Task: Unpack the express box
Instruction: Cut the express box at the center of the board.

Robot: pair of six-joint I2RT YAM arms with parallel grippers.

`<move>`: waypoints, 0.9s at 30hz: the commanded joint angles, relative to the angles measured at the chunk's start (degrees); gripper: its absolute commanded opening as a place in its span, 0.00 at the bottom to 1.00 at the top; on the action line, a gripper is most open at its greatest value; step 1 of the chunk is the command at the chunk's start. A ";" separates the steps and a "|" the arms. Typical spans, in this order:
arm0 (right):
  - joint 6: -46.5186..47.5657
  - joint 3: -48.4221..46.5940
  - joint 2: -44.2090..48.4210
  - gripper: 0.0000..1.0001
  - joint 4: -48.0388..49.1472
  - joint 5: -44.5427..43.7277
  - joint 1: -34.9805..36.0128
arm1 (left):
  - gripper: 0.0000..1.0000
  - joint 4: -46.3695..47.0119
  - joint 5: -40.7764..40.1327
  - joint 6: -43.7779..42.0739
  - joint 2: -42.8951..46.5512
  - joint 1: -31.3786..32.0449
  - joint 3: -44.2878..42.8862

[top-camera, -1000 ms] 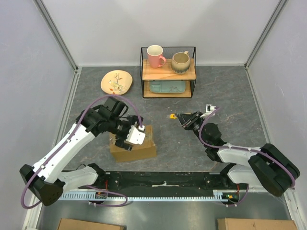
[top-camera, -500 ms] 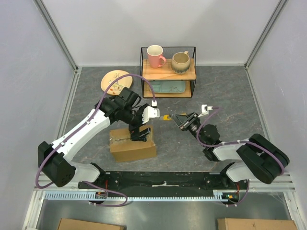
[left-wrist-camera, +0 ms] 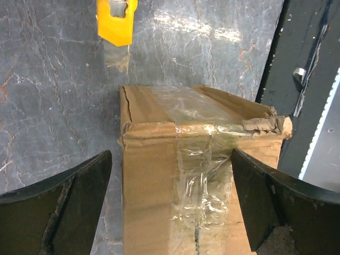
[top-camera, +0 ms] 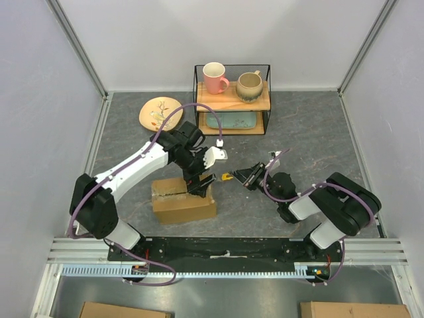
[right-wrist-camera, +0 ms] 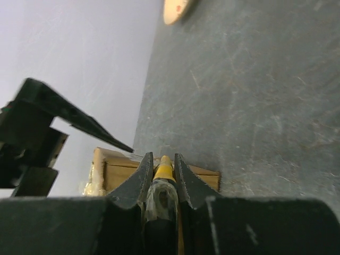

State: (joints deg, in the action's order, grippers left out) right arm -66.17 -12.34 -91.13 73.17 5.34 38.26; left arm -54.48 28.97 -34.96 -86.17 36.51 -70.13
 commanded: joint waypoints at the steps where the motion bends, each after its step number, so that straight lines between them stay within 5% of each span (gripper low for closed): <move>1: 4.38 -0.14 4.38 0.00 12.18 0.72 -0.12 | 0.99 -2.38 0.28 -2.21 -2.95 0.31 -3.08; 9: 6.40 2.23 7.45 0.00 11.04 0.02 2.43 | 1.00 -6.87 4.35 -10.20 -5.94 4.70 -9.15; 18: 9.92 2.32 17.12 0.00 2.25 -4.90 3.93 | 1.00 -4.24 -8.21 -18.21 0.03 8.13 -3.18; 27: 8.87 1.35 14.41 0.00 1.63 -4.91 4.81 | 1.00 1.74 -25.62 -15.05 3.54 10.42 1.48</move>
State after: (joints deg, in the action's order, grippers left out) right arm -57.36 -10.07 -75.11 73.12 1.28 42.68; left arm -55.92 17.52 -48.84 -84.25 46.17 -72.58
